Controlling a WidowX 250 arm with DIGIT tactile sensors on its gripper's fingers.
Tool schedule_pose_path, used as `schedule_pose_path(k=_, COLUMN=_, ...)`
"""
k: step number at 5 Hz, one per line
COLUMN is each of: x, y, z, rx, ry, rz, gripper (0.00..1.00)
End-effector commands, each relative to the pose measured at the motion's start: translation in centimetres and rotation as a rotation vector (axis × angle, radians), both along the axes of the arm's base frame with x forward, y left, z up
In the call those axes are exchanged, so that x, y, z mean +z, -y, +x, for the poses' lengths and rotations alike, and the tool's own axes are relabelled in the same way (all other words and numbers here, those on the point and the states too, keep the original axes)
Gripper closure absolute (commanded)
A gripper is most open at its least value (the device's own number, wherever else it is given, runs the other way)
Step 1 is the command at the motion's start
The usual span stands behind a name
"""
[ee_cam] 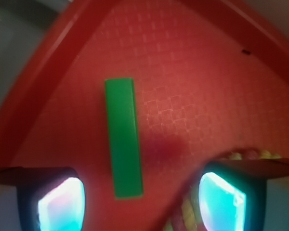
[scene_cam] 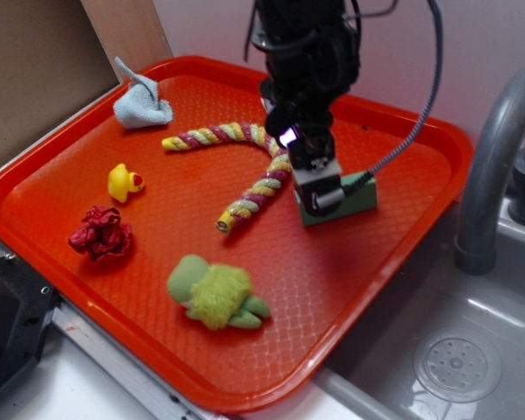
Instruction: Grab the green block.
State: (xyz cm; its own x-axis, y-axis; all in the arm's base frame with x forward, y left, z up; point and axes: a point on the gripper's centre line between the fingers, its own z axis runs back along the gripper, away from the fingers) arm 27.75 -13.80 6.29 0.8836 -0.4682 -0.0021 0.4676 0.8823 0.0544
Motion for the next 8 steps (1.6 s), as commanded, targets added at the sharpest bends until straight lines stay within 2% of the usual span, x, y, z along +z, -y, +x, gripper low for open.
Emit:
schedule_pose_path(k=1, x=-1.6, y=1.0, z=0.8, rx=-0.041, ry=-0.016, rz=0.039, gripper=0.0)
schedule_pose_path(k=2, x=-2.5, y=1.4, z=0.6, rx=-0.061, ry=-0.03, rz=0.045, gripper=0.58)
schedule_pose_path(k=3, x=-2.5, y=1.3, z=0.4, rx=-0.056, ry=-0.024, rz=0.059, gripper=1.0)
schedule_pose_path(k=4, x=-1.8, y=0.9, z=0.3, rx=-0.042, ry=-0.009, rz=0.059, gripper=1.0)
schedule_pose_path(k=5, x=1.7, y=-0.8, z=0.1, rx=0.03, ry=0.062, rz=0.077, gripper=1.0)
schedule_pose_path(k=6, x=6.7, y=-4.4, z=-0.4, rx=0.202, ry=0.088, rz=0.096, gripper=1.0)
schedule_pose_path(k=7, x=10.7, y=-7.3, z=-2.0, rx=0.453, ry=0.101, rz=0.091, gripper=1.0)
schedule_pose_path(k=8, x=13.1, y=-9.7, z=-4.2, rx=0.622, ry=0.079, rz=0.061, gripper=1.0)
